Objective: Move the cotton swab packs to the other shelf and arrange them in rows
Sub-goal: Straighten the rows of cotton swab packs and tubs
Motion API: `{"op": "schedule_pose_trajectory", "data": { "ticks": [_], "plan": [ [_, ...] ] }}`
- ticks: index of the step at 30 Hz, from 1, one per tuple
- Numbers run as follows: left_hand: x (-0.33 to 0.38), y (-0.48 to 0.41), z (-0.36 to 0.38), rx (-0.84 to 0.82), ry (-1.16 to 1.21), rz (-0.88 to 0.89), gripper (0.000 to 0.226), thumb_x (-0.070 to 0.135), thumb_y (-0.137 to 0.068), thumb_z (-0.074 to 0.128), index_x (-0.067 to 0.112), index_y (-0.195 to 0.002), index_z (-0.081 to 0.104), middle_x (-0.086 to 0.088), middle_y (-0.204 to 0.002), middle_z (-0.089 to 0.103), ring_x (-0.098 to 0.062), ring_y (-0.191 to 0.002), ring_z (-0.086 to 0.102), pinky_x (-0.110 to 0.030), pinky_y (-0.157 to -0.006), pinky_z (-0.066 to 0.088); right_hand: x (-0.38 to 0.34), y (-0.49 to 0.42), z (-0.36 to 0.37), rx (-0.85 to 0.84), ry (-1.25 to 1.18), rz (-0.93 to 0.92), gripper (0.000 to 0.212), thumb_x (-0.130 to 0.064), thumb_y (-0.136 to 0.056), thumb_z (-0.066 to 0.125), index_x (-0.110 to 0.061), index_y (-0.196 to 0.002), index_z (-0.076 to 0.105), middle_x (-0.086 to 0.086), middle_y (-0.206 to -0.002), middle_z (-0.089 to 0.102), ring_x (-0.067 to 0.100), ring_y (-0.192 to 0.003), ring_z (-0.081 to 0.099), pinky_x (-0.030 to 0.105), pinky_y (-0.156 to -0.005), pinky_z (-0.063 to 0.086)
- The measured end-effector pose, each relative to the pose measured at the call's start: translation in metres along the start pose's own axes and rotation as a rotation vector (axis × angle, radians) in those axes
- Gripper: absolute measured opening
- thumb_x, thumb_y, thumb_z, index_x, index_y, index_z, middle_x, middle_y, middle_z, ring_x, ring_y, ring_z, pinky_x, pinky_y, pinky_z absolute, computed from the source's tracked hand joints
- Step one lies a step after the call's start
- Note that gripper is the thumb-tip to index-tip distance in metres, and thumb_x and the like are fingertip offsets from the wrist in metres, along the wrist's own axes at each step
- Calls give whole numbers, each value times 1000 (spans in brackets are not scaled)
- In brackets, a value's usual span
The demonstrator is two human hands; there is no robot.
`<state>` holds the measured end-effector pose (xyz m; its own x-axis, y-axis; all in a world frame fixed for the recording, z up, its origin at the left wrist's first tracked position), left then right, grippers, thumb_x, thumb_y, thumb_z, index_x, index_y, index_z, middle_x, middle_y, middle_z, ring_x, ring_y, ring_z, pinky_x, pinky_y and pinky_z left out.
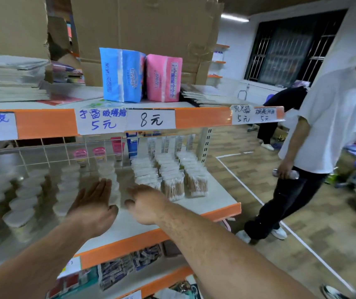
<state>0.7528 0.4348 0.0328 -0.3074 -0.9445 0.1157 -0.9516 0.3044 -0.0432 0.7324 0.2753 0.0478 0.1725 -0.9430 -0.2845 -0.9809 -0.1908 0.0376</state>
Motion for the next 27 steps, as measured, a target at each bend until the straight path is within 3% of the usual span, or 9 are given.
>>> {"op": "schedule_pose_trajectory", "data": {
  "ticks": [3, 5, 11, 14, 22, 27],
  "plan": [
    [17, -11, 8, -36, 57, 46, 72, 39, -102, 31, 12, -157, -6, -4, -165, -8, -18, -152, -7, -37, -123, 3, 19, 16, -5, -30, 68, 26, 48, -40, -100, 34, -19, -141, 43, 6, -149, 41, 25, -137, 37, 40, -106, 39],
    [31, -16, 11, -28, 73, 77, 71, 39, -102, 32, 11, -157, -3, -5, -166, -5, -18, -152, -6, -38, -123, 2, 32, 29, -11, -25, 49, 49, 53, -43, -102, 31, -20, -150, 32, 4, -160, 26, 22, -147, 22, 41, -117, 26],
    [78, -29, 15, -42, -6, 133, 71, 43, -102, 25, 13, -157, -9, -4, -165, -9, -18, -152, -7, -39, -123, 0, 79, 43, -24, 4, 56, 84, 57, -46, -102, 29, -19, -152, 30, 5, -160, 25, 24, -147, 23, 42, -117, 27],
    [102, -35, 17, -63, -24, 111, 72, 43, -102, 25, 13, -156, -11, -3, -164, -13, -17, -151, -12, -39, -123, 0, 102, 46, -29, 8, 63, 48, 56, -48, -103, 28, -22, -153, 29, 4, -161, 22, 22, -149, 18, 43, -121, 18],
    [154, -30, 28, -68, -36, -84, 72, 39, -100, 27, 14, -157, -9, 0, -164, -15, -12, -150, -14, -35, -122, -4, 172, 42, -37, -53, 28, -81, 55, -46, -103, 33, -24, -153, 30, -2, -162, 20, 16, -149, 17, 36, -119, 22],
    [169, -23, 35, -95, -18, -160, 75, 40, -97, 29, 15, -157, -8, 0, -165, -12, -13, -151, -11, -36, -123, -1, 199, 31, -30, -89, 39, -106, 60, -56, -98, 30, -29, -152, 29, -6, -160, 24, 15, -148, 21, 37, -119, 25]
  ]
}}
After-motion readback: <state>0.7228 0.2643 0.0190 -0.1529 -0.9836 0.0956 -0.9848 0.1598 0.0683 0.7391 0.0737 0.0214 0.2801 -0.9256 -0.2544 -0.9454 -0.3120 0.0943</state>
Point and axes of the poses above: each hand's wrist, its own y-axis away from the middle knuckle, its own z-axis out of the palm, x = y × z, the point moved 2 cm from there along -y, towards the middle knuckle
